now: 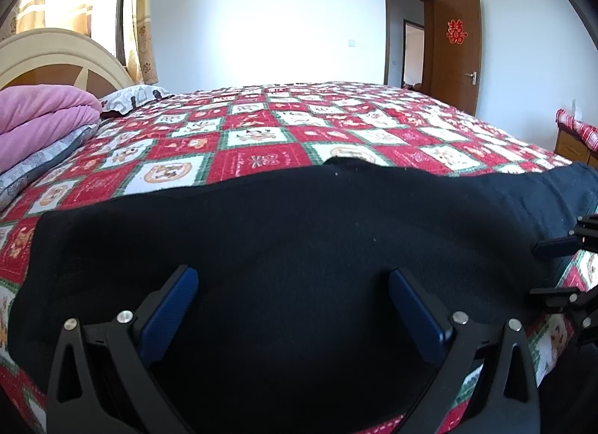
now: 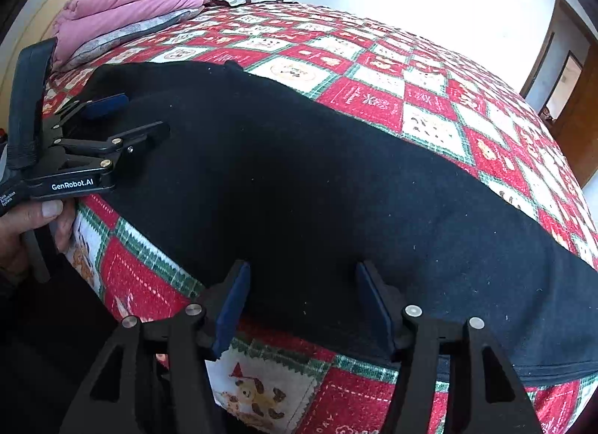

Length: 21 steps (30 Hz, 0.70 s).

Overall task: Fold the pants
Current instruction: 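Grasp the folded pants edge again with the right tool and lift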

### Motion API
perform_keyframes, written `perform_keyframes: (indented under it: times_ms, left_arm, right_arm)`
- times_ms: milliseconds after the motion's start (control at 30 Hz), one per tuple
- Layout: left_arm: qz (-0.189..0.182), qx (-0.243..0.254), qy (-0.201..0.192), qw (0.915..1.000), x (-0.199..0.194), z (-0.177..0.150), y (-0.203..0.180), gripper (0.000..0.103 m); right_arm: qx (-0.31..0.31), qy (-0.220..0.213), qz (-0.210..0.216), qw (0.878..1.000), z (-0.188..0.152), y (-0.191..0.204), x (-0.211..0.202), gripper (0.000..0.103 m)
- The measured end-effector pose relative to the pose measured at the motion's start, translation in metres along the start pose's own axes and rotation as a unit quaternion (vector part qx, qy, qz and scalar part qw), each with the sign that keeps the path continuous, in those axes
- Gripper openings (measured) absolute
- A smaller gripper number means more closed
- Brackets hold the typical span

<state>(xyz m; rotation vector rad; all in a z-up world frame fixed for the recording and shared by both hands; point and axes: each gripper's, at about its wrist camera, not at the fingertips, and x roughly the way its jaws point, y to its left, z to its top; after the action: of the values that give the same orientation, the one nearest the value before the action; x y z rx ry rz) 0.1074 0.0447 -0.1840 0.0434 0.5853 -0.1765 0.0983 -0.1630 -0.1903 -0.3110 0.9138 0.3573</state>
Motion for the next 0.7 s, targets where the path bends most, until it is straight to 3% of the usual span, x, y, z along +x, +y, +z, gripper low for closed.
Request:
perform_keyframes:
  times_ms: [533, 700]
  left_arm:
    - [0.014, 0.015, 0.016, 0.9997, -0.013, -0.009, -0.005, 0.103]
    - [0.047, 0.022, 0.002, 0.9987, -0.022, -0.008, -0.012, 0.103]
  right_arm:
    - [0.003, -0.024, 0.024, 0.999, -0.011, -0.004, -0.002, 0.066]
    - [-0.001, -0.030, 0.038, 0.999, -0.013, -0.008, -0.004, 0.067]
